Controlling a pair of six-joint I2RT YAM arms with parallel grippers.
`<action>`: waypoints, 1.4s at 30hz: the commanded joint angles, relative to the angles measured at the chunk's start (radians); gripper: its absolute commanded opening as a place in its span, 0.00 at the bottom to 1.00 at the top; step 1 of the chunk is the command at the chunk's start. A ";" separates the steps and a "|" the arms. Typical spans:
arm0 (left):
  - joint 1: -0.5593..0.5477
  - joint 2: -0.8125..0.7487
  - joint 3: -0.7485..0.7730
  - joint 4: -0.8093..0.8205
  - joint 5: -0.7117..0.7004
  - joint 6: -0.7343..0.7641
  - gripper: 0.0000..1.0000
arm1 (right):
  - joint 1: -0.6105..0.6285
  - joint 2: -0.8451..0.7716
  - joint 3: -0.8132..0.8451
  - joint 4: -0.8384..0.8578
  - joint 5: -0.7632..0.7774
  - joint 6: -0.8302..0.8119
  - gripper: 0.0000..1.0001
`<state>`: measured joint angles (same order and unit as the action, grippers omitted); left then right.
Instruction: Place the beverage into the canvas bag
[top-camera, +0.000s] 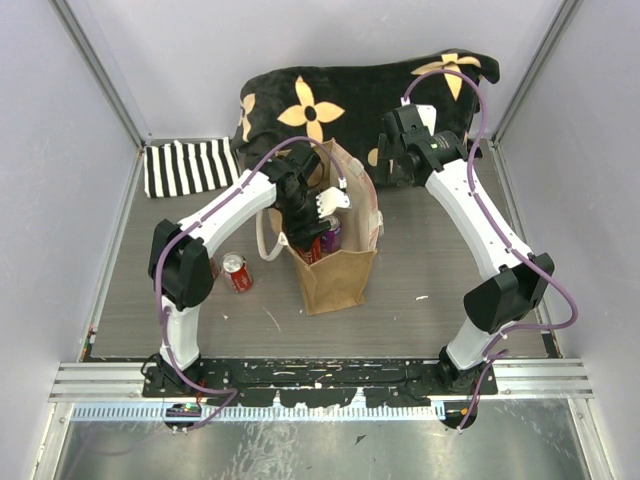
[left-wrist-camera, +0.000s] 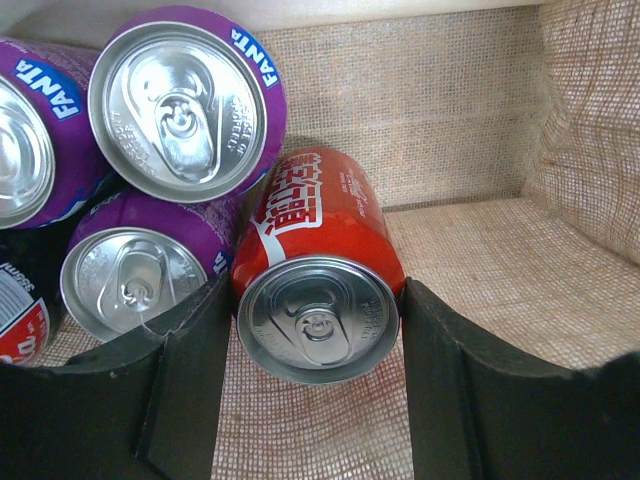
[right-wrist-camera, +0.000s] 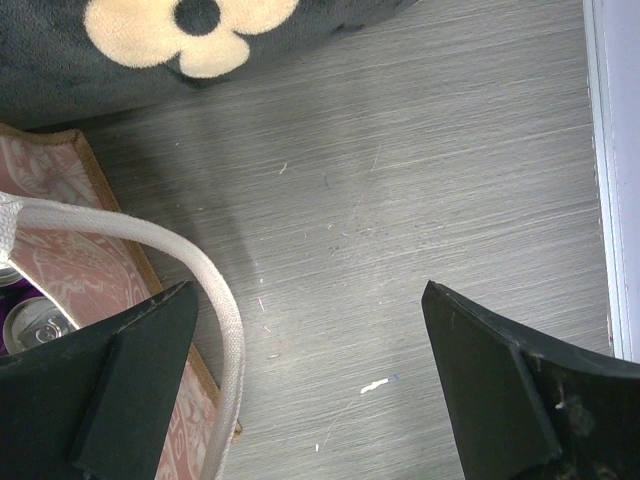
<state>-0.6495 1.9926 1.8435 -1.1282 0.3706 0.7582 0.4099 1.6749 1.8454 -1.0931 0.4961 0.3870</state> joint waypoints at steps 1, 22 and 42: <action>-0.017 0.012 -0.007 0.036 0.019 -0.033 0.00 | -0.007 -0.049 0.015 0.012 0.009 -0.013 1.00; -0.035 0.064 0.016 0.012 -0.047 -0.045 0.53 | -0.020 -0.094 -0.039 0.022 -0.001 -0.010 1.00; -0.036 -0.035 0.101 0.008 -0.021 -0.087 0.87 | -0.021 -0.101 -0.054 0.031 -0.035 0.010 1.00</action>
<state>-0.6861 2.0258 1.8893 -1.1198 0.3382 0.6857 0.3923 1.6268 1.7905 -1.0916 0.4671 0.3779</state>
